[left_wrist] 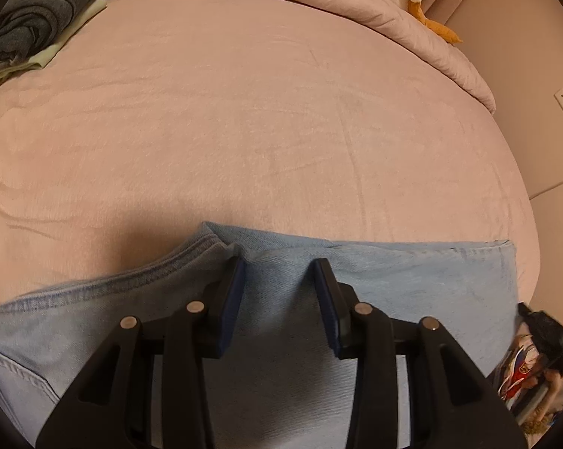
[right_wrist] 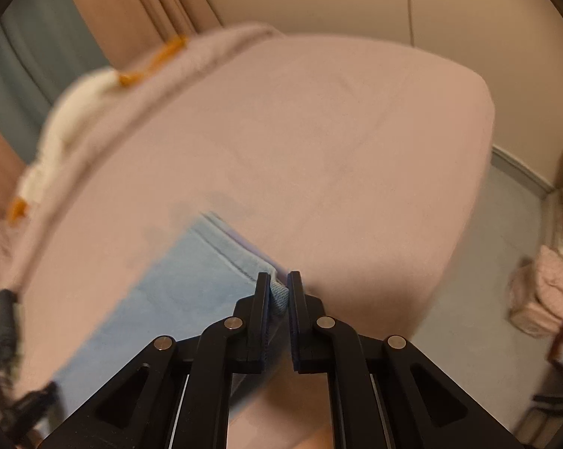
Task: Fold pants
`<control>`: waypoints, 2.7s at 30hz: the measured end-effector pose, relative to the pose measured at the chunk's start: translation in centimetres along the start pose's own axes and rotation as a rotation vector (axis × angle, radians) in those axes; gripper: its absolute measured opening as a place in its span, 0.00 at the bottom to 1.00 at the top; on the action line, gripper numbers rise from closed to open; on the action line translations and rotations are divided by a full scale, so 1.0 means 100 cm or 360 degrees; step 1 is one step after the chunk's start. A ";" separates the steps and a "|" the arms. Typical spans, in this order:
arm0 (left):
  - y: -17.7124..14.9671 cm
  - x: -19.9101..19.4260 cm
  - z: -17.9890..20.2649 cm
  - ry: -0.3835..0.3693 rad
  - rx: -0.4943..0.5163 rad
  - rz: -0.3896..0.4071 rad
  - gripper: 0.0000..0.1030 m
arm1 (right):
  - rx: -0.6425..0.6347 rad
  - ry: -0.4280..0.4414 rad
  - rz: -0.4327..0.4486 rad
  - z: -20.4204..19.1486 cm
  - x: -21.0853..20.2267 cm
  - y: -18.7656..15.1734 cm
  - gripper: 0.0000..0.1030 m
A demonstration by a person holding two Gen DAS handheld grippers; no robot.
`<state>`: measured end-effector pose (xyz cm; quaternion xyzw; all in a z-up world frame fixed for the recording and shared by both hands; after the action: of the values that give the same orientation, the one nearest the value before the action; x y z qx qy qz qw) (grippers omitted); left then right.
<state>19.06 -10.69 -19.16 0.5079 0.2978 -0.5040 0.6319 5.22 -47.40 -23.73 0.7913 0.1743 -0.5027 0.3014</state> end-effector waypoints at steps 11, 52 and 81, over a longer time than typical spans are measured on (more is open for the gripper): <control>-0.006 -0.007 0.004 0.0055 0.0012 -0.0004 0.37 | -0.0047 -0.0119 0.0053 0.004 0.007 -0.003 0.07; -0.123 -0.041 0.023 -0.0168 0.0121 -0.0193 0.85 | 0.0201 0.0365 -0.0066 0.024 -0.023 -0.027 0.66; -0.108 -0.098 -0.050 -0.0229 -0.0269 0.0056 0.83 | -0.0880 0.1081 0.0159 -0.248 -0.174 -0.091 0.18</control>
<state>6.50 -2.49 -15.68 0.4206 0.2840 -0.5010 0.7011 9.52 -23.86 -3.06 0.8086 0.3529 -0.1333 0.4515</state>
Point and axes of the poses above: each gripper's, at about its wrist camera, not at the fingertips, and x roughly the way its jaws point, z to its right, y to its top, the point moved 10 cm from there along x, roughly the way its jaws point, and after that the axes turned 3 degrees about -z, right-handed, at the moved point
